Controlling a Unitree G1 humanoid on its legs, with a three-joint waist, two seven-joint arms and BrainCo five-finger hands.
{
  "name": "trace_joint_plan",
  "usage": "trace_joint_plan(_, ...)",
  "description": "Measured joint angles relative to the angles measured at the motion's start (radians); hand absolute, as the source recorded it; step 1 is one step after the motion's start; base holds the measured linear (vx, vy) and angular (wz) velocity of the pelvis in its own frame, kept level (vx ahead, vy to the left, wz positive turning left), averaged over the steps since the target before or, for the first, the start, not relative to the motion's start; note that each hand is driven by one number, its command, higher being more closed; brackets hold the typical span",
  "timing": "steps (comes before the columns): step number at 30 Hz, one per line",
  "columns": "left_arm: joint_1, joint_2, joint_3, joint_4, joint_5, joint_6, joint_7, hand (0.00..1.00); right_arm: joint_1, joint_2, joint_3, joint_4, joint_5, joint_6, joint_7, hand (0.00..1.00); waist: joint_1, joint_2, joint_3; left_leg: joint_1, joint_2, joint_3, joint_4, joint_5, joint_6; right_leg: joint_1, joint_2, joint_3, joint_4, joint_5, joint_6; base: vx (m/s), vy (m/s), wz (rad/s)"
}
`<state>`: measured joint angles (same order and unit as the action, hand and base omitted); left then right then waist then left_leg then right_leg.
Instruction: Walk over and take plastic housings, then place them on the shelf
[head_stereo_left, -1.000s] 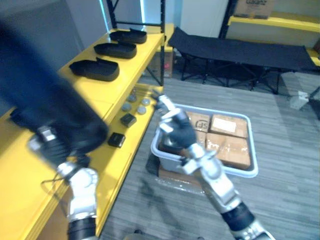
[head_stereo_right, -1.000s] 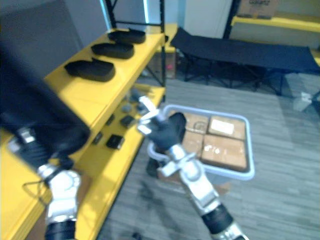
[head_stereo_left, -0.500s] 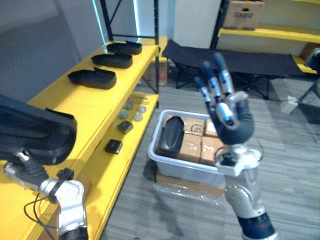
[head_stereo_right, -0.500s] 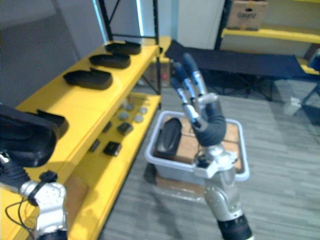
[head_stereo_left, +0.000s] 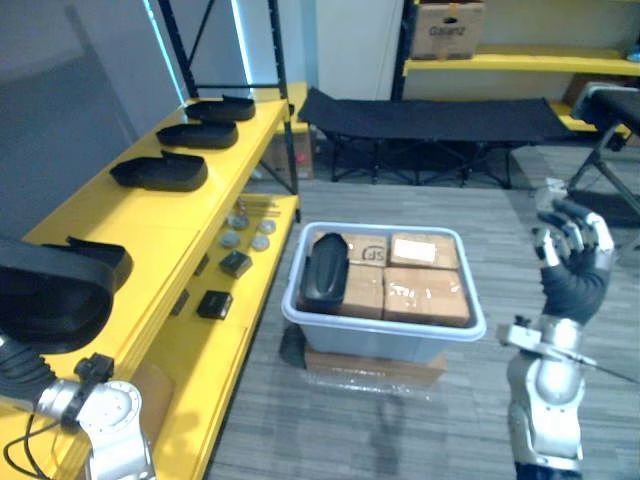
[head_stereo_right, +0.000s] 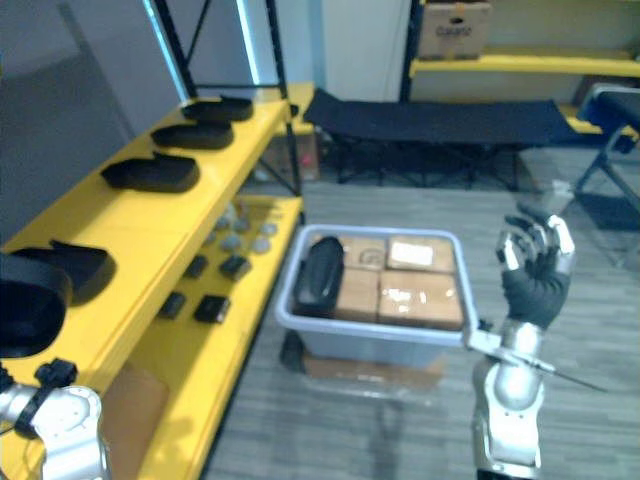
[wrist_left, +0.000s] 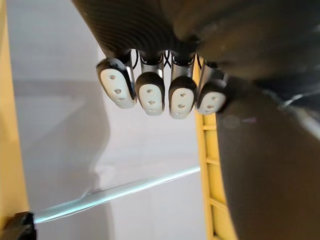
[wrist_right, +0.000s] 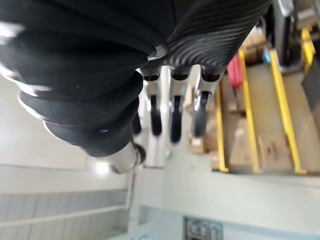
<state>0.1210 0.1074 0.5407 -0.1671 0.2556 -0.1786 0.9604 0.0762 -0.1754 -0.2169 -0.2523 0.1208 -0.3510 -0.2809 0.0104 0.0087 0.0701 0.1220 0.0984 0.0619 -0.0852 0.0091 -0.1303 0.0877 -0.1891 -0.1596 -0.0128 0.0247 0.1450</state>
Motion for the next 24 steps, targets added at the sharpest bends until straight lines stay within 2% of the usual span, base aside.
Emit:
trace_joint_plan(1,0.000,0.000,0.001,-0.004,0.000,0.000,0.001,1.00,0.000,0.003,0.000,0.009,0.000,0.000,-0.003,0.00,0.000,-0.003,-0.002,0.000,0.000,-0.001,0.000,0.000,0.000,0.000,0.000,-0.001,0.000,0.001,0.001,0.02,-0.009,0.04)
trace_joint_plan(7,0.000,0.000,0.009,-0.010,0.000,0.000,0.001,1.00,0.000,0.020,0.000,0.055,-0.018,0.000,-0.005,0.00,0.003,-0.024,-0.006,-0.002,-0.001,-0.006,0.004,0.000,0.000,0.000,-0.001,-0.005,0.002,0.005,0.006,0.01,-0.005,0.01)
trace_joint_plan(14,0.000,0.000,0.009,-0.029,0.001,0.006,-0.002,1.00,-0.001,0.021,0.000,0.085,-0.018,0.007,-0.009,0.00,0.003,-0.027,-0.004,-0.003,-0.001,-0.013,0.004,0.000,0.000,0.001,-0.001,-0.008,0.002,0.004,0.006,0.00,0.000,0.00)
trace_joint_plan(16,0.000,0.000,0.009,-0.048,0.029,0.014,-0.001,1.00,-0.002,0.022,0.004,0.087,-0.016,0.031,-0.020,0.00,0.003,-0.028,-0.003,-0.004,-0.001,-0.014,0.004,0.000,0.000,0.002,-0.001,-0.009,0.002,0.003,0.006,0.00,0.000,0.00)
trace_joint_plan(18,0.000,0.001,0.009,-0.059,0.030,0.022,-0.001,1.00,-0.002,0.027,0.003,0.108,-0.019,0.036,-0.028,0.00,0.003,-0.029,0.001,-0.008,-0.001,-0.017,0.003,0.000,0.000,0.002,-0.001,-0.011,0.004,-0.001,0.005,-0.02,-0.010,0.05)
trace_joint_plan(22,0.001,0.001,0.009,-0.059,0.043,0.030,0.000,1.00,0.002,0.040,0.003,0.119,-0.017,0.034,-0.008,0.00,0.001,-0.033,0.009,-0.016,-0.001,-0.026,0.001,0.000,0.000,0.000,-0.002,-0.027,0.004,-0.006,0.004,0.01,-0.015,0.09)
trace_joint_plan(24,0.010,0.001,0.009,-0.059,0.081,0.052,0.002,1.00,0.002,0.044,0.010,0.119,-0.018,0.037,0.018,0.00,0.004,-0.034,0.009,-0.016,-0.001,-0.027,0.005,0.000,0.000,0.000,-0.002,-0.028,0.004,-0.004,0.006,0.04,-0.009,0.03)
